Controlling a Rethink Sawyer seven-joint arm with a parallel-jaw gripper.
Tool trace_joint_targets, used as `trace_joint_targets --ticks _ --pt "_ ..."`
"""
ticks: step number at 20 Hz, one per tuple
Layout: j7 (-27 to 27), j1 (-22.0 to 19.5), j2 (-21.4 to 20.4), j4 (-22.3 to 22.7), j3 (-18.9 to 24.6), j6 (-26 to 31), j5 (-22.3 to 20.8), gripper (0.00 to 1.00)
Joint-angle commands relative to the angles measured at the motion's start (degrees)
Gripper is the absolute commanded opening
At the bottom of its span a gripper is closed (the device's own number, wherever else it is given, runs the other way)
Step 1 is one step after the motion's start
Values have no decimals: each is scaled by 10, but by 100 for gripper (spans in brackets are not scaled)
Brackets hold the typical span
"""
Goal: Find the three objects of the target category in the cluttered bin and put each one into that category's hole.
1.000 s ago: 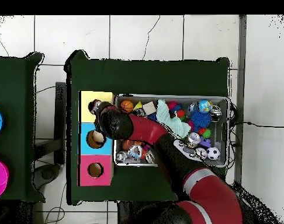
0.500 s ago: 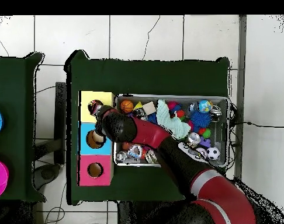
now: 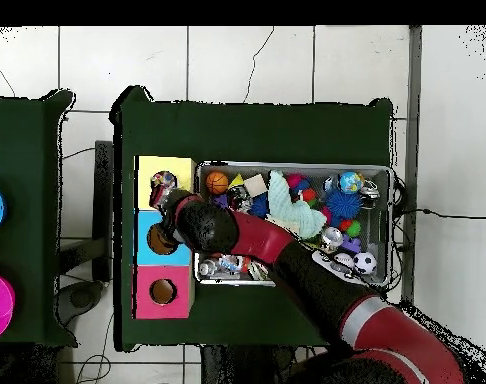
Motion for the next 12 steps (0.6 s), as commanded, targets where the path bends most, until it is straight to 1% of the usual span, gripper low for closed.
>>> trace_joint_targets --ticks 1,3,5,6,10,12 --pt "67 -31 -9 46 56 77 16 0" --pt "65 -26 -16 45 41 83 15 0" --pt "70 -20 -32 48 28 97 22 0" --pt "73 -19 -47 46 24 107 28 0" --pt "82 -20 -87 53 25 120 39 0" --pt "83 -17 -104 57 19 128 42 0"
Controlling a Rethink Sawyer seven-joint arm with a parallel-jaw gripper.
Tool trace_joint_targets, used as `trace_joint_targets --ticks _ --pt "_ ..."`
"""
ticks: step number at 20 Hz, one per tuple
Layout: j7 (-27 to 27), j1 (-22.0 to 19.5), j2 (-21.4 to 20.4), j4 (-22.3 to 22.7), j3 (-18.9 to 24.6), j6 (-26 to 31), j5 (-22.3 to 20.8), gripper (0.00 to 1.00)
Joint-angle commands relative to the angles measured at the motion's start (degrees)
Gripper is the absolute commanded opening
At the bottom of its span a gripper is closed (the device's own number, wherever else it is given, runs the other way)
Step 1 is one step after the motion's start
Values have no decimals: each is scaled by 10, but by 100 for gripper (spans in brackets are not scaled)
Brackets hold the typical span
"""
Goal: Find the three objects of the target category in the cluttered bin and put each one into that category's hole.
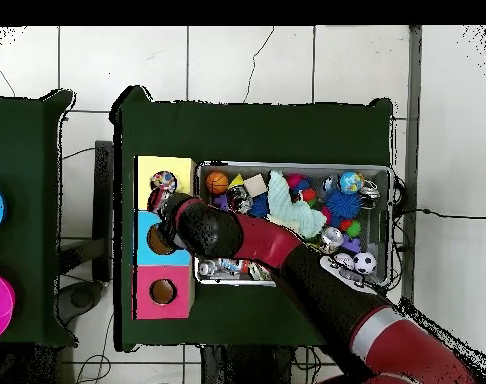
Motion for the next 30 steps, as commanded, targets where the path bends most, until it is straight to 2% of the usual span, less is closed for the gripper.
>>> trace_joint_targets --ticks 1,5,13,15,18,20,24,26,30 --pt "85 -3 -66 31 1 103 37 0" --pt "92 -2 -101 38 -9 128 45 0" --pt "91 5 -148 45 -44 108 30 0" --pt "93 19 -170 47 -73 104 19 0" --pt "85 37 -188 47 -120 99 -4 0" --pt "88 77 -192 37 -186 109 -27 0" --pt "98 164 -199 -18 -331 172 -81 0" --pt "103 187 -204 -28 -375 186 -94 0" --pt "98 209 -208 -36 -424 194 -112 0"
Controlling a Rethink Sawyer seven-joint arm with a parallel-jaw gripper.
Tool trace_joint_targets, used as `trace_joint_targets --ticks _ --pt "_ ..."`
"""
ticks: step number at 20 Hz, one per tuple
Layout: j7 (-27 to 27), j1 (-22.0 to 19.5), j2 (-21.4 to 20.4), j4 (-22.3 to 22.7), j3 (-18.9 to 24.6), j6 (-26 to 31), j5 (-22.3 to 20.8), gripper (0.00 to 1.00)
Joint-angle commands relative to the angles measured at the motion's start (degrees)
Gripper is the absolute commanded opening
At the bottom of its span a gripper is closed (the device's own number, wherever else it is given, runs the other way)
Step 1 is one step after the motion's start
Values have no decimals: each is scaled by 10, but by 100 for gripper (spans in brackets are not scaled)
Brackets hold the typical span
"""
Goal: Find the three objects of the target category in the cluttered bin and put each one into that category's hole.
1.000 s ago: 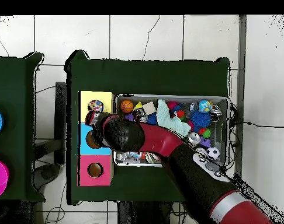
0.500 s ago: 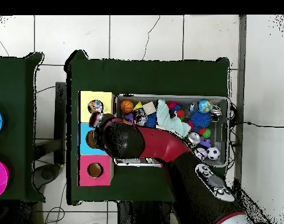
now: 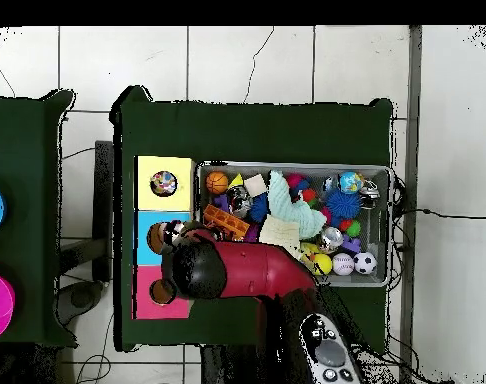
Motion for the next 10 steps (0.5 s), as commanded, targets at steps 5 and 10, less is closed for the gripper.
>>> trace_joint_targets --ticks 5,10 --pt "91 24 -18 -46 -170 92 -45 0" --pt "92 41 -14 -57 -193 99 -44 0"
